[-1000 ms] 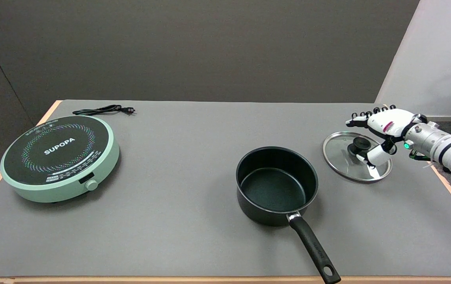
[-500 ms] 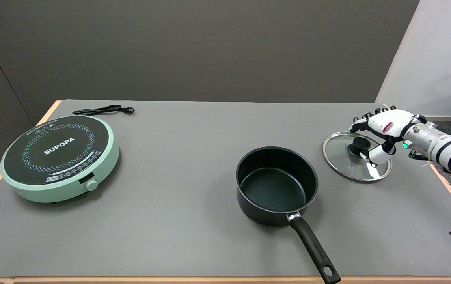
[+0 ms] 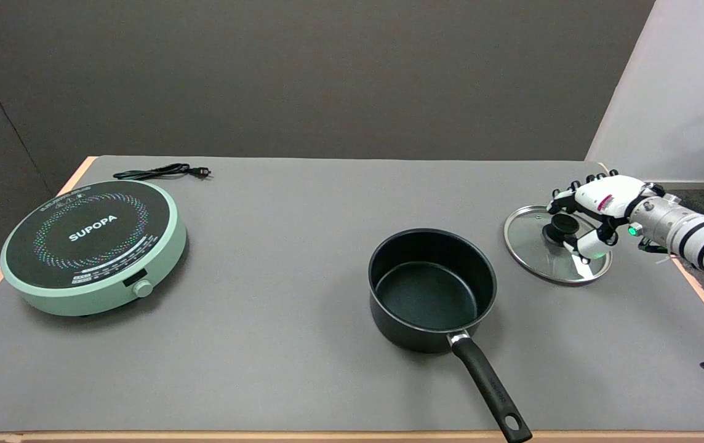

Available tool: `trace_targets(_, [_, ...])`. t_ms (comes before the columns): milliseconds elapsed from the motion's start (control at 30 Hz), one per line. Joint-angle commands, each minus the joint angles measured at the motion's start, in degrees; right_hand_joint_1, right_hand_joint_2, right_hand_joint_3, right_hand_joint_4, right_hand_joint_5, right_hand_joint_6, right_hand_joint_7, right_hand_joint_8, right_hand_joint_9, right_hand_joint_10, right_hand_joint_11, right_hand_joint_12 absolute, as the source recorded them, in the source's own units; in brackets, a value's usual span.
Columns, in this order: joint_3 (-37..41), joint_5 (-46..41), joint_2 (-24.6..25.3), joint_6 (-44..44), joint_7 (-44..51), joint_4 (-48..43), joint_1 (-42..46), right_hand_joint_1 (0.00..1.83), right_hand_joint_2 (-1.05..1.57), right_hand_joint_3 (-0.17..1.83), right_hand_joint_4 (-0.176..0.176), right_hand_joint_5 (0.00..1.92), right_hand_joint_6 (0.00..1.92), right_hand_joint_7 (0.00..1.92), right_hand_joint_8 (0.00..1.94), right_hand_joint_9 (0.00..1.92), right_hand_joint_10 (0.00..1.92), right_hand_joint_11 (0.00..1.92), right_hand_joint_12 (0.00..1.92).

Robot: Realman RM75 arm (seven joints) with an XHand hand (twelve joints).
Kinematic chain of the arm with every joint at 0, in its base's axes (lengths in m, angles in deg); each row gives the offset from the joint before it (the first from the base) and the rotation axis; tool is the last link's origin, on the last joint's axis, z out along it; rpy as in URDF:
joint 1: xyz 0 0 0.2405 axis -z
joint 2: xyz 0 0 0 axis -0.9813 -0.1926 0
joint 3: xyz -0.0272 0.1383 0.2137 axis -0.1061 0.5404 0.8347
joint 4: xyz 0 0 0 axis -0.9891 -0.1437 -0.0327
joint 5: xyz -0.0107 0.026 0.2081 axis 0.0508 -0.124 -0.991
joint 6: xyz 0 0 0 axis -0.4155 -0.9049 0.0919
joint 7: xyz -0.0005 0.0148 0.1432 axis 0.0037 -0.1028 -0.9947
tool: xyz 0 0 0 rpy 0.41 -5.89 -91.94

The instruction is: Pick up the pot lid.

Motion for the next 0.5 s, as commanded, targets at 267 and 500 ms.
trace_targets(267, [-2.1, 0.0, 0.4, -0.7, -0.1, -1.8, -1.7, 0.83, 0.71, 0.80, 0.102, 0.56, 0.44, 0.62, 0.53, 0.63, 0.59, 0.41, 0.60])
trace_targets(500, [-3.1, 0.0, 0.5, -1.4, -0.2, -2.4, -2.2, 0.80, 0.74, 0.77, 0.098, 0.57, 0.53, 0.63, 0.56, 0.61, 0.68, 0.41, 0.60])
